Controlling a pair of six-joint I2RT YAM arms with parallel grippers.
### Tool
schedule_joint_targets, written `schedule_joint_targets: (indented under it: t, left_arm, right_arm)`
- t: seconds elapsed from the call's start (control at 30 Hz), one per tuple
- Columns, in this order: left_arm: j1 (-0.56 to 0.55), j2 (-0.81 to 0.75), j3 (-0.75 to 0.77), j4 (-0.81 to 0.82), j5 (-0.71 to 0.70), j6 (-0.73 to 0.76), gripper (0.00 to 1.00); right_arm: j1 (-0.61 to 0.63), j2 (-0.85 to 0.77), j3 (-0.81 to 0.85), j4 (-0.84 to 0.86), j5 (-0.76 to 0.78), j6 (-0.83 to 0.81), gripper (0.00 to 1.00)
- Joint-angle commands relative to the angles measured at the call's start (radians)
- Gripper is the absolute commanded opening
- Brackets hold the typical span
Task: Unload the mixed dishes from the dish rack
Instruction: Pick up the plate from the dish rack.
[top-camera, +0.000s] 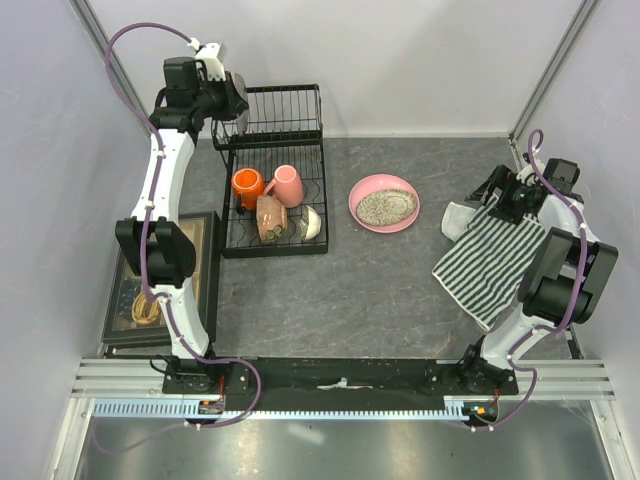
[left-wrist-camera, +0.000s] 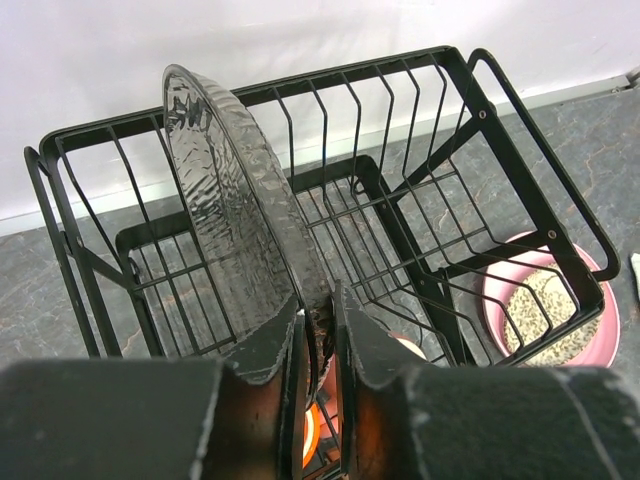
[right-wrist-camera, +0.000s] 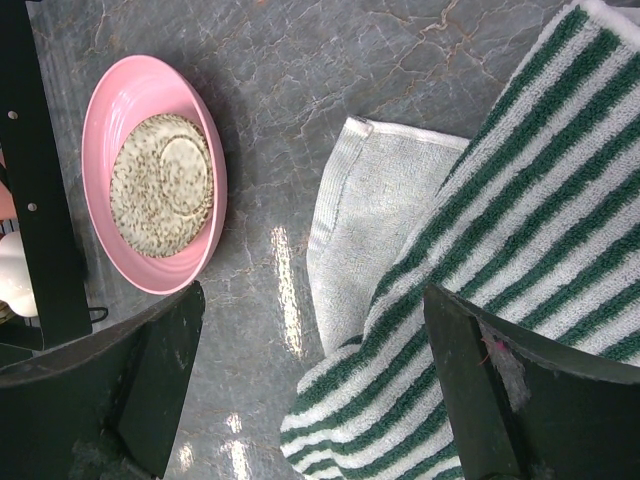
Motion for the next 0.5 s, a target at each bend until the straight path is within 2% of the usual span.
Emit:
schedule_joint_targets:
  t: [0.0,0.23,0.47]
  left_arm:
    - [0.010,-0.062,0.045,0.035,-0.003,-0.016,0.13]
    - [0.010,-0.080,0.043,0.033,0.001,-0.022,0.05]
    - [0.010,-0.092,0.048,0.036,0.009,-0.031,0.02]
  right_arm:
    - [-0.005,0.014,0.002,0.018,-0.007,-0.019,0.98]
    - [-0.005,0.009,0.002,0.015,-0.010,-0.019,0.98]
    - [-0.005,0.009,0.002,0.015,-0.011,-0.021,0.98]
